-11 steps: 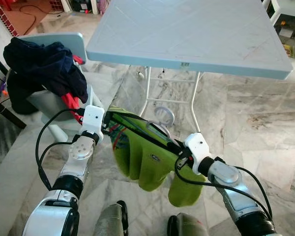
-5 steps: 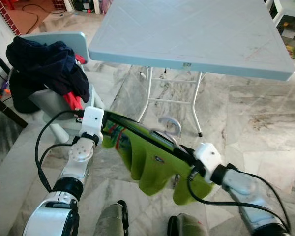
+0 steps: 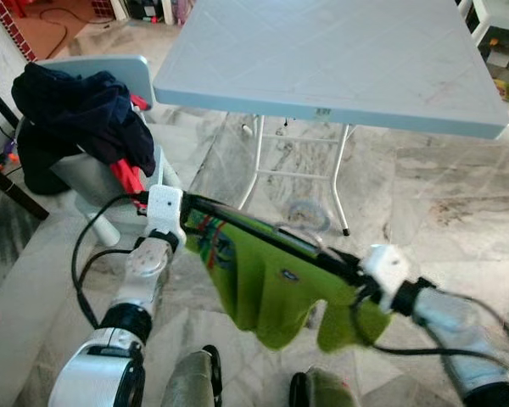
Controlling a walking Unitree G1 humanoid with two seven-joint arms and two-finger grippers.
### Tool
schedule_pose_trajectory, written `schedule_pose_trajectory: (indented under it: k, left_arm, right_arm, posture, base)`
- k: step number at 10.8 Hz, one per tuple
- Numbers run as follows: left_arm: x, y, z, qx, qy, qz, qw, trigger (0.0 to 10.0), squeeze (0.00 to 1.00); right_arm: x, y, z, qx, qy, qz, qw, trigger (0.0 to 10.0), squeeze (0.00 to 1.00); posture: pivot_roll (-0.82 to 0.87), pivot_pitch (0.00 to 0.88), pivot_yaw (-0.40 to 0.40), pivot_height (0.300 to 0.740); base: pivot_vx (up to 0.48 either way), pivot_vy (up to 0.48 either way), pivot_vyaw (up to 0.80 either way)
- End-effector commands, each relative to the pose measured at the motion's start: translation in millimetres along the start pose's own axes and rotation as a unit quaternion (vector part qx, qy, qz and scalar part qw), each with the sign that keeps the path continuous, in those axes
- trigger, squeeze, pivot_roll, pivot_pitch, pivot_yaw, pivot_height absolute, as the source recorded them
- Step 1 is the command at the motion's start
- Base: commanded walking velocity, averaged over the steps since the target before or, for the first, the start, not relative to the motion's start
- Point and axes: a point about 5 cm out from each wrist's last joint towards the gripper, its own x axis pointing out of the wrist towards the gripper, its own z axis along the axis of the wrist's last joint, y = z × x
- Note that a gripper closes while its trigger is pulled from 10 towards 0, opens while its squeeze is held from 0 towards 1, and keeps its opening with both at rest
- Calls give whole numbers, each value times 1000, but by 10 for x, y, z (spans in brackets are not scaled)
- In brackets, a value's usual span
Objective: Hang hanger
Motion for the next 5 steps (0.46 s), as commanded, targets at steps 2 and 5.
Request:
schedule_pose_trajectory:
  k: [2,5]
  left_arm:
    - [-236,863,-68,-150,8,201,968,0,0]
    - [-211,680,-138,-105,30,129,986,0,0]
  right_arm:
    - [-541,-460,63,52,-1,-111,992,10000,0]
    - [-321,-580,390,151,-134,-173,964,10000,0]
  posture:
    - [-74,140,47,740]
    - [-67,141,44,740]
  base:
    - [0,0,0]
    - [0,0,0]
